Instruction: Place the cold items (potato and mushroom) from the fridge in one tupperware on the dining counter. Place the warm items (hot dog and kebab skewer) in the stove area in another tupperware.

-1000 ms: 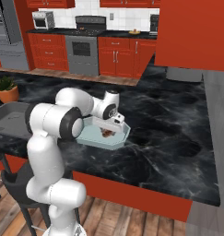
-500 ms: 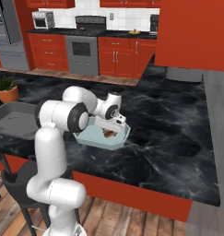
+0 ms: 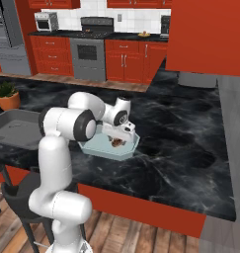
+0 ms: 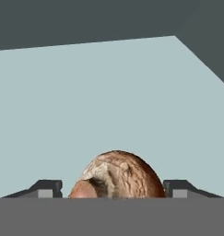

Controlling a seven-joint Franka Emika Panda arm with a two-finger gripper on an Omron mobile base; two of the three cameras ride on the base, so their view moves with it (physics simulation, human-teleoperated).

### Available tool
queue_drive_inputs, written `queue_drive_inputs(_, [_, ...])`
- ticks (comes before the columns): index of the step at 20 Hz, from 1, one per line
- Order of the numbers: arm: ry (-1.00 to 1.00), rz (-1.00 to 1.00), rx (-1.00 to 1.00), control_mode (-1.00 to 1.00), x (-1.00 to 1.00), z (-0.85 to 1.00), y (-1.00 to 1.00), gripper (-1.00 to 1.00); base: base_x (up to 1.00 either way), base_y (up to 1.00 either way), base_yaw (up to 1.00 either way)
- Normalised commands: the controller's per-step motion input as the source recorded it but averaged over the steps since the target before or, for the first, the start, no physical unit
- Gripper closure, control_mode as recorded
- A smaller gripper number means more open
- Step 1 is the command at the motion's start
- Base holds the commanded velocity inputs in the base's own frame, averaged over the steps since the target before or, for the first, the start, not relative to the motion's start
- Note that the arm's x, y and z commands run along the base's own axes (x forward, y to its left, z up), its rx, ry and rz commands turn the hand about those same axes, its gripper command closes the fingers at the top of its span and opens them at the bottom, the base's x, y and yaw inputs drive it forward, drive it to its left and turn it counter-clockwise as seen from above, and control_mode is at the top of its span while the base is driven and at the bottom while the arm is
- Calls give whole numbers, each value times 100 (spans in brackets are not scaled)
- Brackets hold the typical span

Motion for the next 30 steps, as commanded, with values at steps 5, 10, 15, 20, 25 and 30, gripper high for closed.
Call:
queue_drive_inputs(5, [0,0,-5,-100,-14,29,3,-100,0,0,0])
queue_drive_inputs(10, [-1,0,-7,-100,-34,43,0,-100,0,0,0])
queue_drive_inputs(15, [-12,0,-4,-100,-70,48,5,-100,0,0,0])
queue_drive_inputs(20, [-9,0,0,-100,-85,37,20,-100,0,0,0])
queue_drive_inputs(25, [-3,0,0,-100,-86,39,31,-100,0,0,0])
queue_drive_inputs(30, [0,0,0,-100,-76,52,35,-100,0,0,0])
